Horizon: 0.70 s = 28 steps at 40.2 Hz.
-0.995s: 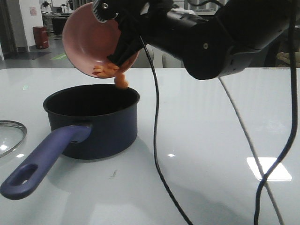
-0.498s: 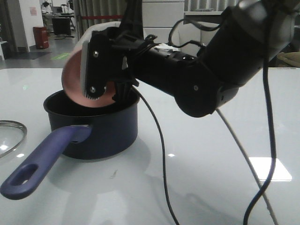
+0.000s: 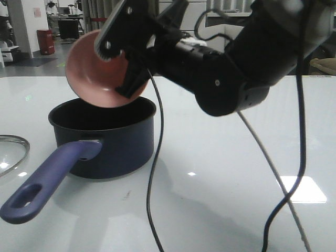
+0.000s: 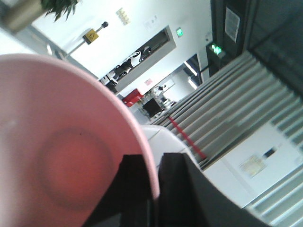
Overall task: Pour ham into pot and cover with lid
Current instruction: 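Tilt the pink bowl with the right gripper to pour slices into the saucepan, then carry the empty pink bowl back and lower it onto the table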
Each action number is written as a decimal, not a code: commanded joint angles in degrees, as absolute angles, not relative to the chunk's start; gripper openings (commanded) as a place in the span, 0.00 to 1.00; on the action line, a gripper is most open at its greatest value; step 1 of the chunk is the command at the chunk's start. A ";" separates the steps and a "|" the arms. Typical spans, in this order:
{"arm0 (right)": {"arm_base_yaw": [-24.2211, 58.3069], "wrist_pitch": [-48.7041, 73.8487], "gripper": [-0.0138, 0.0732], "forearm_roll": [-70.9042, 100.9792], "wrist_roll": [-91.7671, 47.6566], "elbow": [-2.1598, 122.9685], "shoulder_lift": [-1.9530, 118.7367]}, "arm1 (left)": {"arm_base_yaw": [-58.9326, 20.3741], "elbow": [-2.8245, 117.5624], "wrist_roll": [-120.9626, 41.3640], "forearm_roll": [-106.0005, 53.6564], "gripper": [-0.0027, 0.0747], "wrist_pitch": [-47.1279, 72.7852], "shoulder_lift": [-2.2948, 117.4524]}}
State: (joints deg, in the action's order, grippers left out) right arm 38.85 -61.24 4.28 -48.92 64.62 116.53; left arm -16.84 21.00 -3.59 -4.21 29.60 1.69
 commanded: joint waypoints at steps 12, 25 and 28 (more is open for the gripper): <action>38.72 -29.42 0.31 21.60 -35.87 71.97 99.21 | -17.30 22.47 -3.77 -4.76 0.82 25.51 2.29; 37.25 -0.31 0.31 29.74 -35.87 76.46 93.91 | -17.30 22.47 -3.77 -4.76 0.82 25.51 2.29; 36.12 3.89 0.31 31.32 -35.87 76.60 93.10 | -17.30 22.47 -3.77 -4.76 0.82 25.51 2.29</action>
State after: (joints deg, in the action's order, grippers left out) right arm 37.63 2.79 29.07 -35.94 74.09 97.08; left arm -16.84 21.00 -3.59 -4.21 29.60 1.69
